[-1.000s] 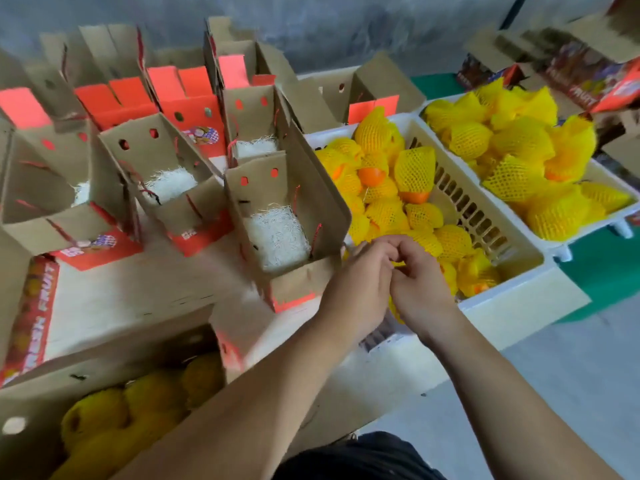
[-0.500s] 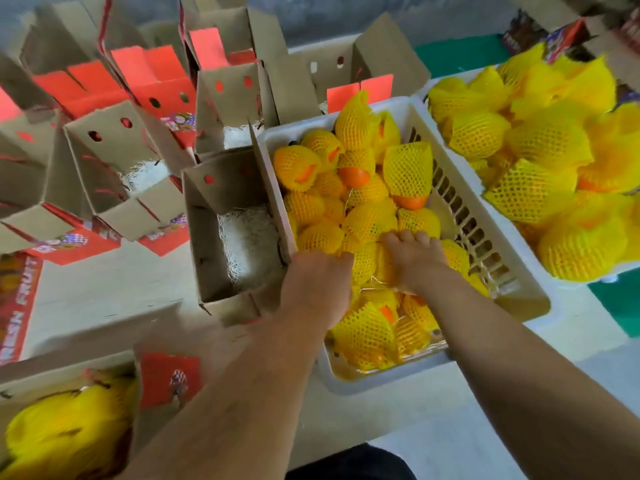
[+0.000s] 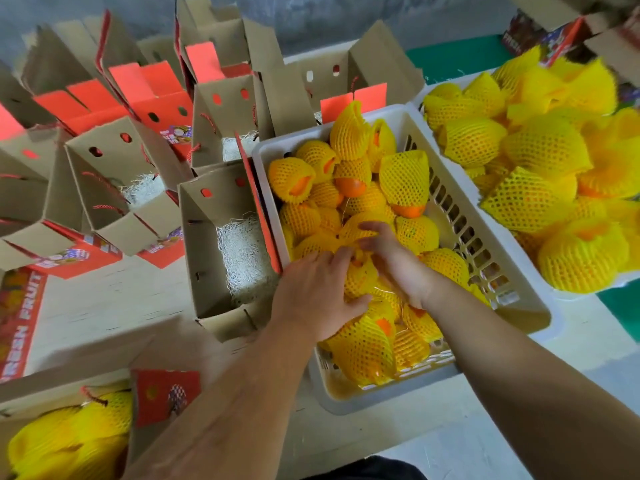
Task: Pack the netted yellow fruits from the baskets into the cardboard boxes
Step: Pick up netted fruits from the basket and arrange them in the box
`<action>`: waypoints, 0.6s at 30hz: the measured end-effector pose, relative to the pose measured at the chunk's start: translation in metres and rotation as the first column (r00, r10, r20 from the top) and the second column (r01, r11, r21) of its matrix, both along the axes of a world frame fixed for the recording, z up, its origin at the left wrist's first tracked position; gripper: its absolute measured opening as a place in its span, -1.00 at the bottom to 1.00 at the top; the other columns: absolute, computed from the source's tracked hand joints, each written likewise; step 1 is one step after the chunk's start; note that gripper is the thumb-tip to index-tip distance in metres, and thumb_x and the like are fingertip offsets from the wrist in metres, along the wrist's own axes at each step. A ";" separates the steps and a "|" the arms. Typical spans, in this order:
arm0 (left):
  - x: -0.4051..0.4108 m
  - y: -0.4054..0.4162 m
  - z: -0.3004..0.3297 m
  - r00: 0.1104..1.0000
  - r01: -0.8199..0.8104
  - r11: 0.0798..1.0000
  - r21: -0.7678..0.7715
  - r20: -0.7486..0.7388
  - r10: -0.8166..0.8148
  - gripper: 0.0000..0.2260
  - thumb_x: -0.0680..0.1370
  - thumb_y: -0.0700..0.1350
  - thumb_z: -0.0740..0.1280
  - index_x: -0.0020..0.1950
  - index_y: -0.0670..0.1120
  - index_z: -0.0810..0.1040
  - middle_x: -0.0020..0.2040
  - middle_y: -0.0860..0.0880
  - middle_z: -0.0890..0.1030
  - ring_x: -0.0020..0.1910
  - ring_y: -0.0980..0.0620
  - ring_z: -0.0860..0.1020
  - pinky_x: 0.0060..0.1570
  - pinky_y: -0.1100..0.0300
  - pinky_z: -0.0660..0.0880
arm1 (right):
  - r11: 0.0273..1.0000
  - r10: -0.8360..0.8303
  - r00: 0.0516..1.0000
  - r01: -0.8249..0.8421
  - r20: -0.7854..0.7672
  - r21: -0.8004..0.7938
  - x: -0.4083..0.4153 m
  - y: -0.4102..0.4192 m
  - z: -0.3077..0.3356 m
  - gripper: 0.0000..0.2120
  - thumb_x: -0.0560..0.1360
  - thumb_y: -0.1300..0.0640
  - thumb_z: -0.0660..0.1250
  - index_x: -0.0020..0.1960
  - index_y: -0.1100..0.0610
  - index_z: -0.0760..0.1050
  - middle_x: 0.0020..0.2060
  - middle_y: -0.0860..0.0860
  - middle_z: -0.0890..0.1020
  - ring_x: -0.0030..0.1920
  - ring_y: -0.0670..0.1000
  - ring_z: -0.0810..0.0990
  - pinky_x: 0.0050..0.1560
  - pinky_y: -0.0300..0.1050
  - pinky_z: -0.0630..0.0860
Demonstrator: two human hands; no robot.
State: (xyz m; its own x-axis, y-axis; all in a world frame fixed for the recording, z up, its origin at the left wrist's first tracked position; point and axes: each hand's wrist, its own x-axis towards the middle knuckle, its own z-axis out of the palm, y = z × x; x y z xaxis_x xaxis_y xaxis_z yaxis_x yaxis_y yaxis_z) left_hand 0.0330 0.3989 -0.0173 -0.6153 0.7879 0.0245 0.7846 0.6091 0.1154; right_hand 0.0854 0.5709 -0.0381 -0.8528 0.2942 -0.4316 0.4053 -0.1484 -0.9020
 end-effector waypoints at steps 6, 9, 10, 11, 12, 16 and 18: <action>-0.001 -0.001 0.000 1.000 0.008 0.999 0.048 0.030 -0.009 -0.20 0.44 0.39 0.33 0.56 0.06 0.19 0.20 0.01 0.60 0.15 -0.06 0.55 0.04 0.02 0.48 | 0.559 0.201 0.907 -0.416 0.370 0.717 -0.019 0.020 -0.027 -0.06 0.44 -0.18 0.44 0.65 0.02 0.05 0.54 0.19 0.21 0.49 0.32 0.26 0.47 0.18 0.24; 0.000 -0.003 0.000 0.998 -0.024 0.998 0.057 0.054 0.020 0.00 0.41 0.40 0.36 0.67 0.02 -0.01 0.18 -0.07 0.60 0.13 -0.10 0.56 0.04 0.00 0.50 | 0.581 0.167 0.941 -0.334 0.293 0.742 -0.020 0.016 -0.031 -0.20 0.28 -0.31 0.46 0.29 0.09 0.24 0.27 0.18 0.41 0.31 0.25 0.38 0.26 0.13 0.38; 0.001 -0.002 -0.001 0.998 -0.036 0.998 0.046 0.054 0.033 0.03 0.40 0.41 0.36 0.68 0.00 -0.03 0.18 -0.08 0.60 0.12 -0.10 0.56 0.04 0.00 0.50 | 0.556 0.146 0.953 -0.302 0.267 0.774 -0.020 0.015 -0.032 -0.31 0.34 -0.24 0.49 0.21 0.08 0.22 0.18 0.16 0.43 0.26 0.24 0.40 0.19 0.12 0.40; 0.001 -0.002 -0.001 0.998 -0.041 0.999 0.027 0.046 0.040 0.03 0.40 0.42 0.36 0.68 -0.02 -0.01 0.20 -0.09 0.60 0.14 -0.10 0.55 0.06 0.00 0.48 | 0.504 0.137 0.955 -0.297 0.264 0.811 -0.019 0.016 -0.036 -0.38 0.42 -0.13 0.49 0.24 0.07 0.19 0.16 0.15 0.41 0.24 0.24 0.41 0.16 0.12 0.40; 0.000 -0.002 -0.003 0.999 -0.037 0.999 0.014 0.036 0.036 -0.01 0.40 0.43 0.35 0.66 -0.04 0.07 0.24 -0.07 0.59 0.18 -0.10 0.54 0.09 0.00 0.47 | 0.439 0.128 0.949 -0.314 0.288 0.842 -0.017 0.017 -0.039 -0.37 0.49 0.00 0.46 0.37 0.06 0.15 0.20 0.13 0.39 0.25 0.25 0.40 0.18 0.13 0.40; -0.002 -0.002 -0.005 1.000 0.004 1.000 0.012 0.012 -0.004 -0.24 0.40 0.46 0.34 0.43 0.00 0.38 0.26 0.01 0.56 0.23 -0.05 0.51 0.15 0.02 0.44 | 0.260 0.015 0.916 -0.392 0.402 0.883 -0.016 0.018 -0.041 -0.22 0.48 0.14 0.41 0.54 -0.11 0.04 0.23 0.10 0.20 0.26 0.24 0.26 0.30 0.15 0.31; -0.002 -0.002 -0.007 1.000 0.003 1.000 0.025 0.016 -0.004 -0.22 0.39 0.47 0.35 0.43 0.01 0.37 0.28 0.01 0.53 0.25 -0.05 0.49 0.17 0.03 0.43 | 0.220 -0.030 0.926 -0.362 0.377 0.906 -0.017 0.018 -0.042 -0.36 0.46 0.10 0.46 0.38 0.00 0.16 0.26 0.10 0.22 0.29 0.23 0.25 0.32 0.13 0.31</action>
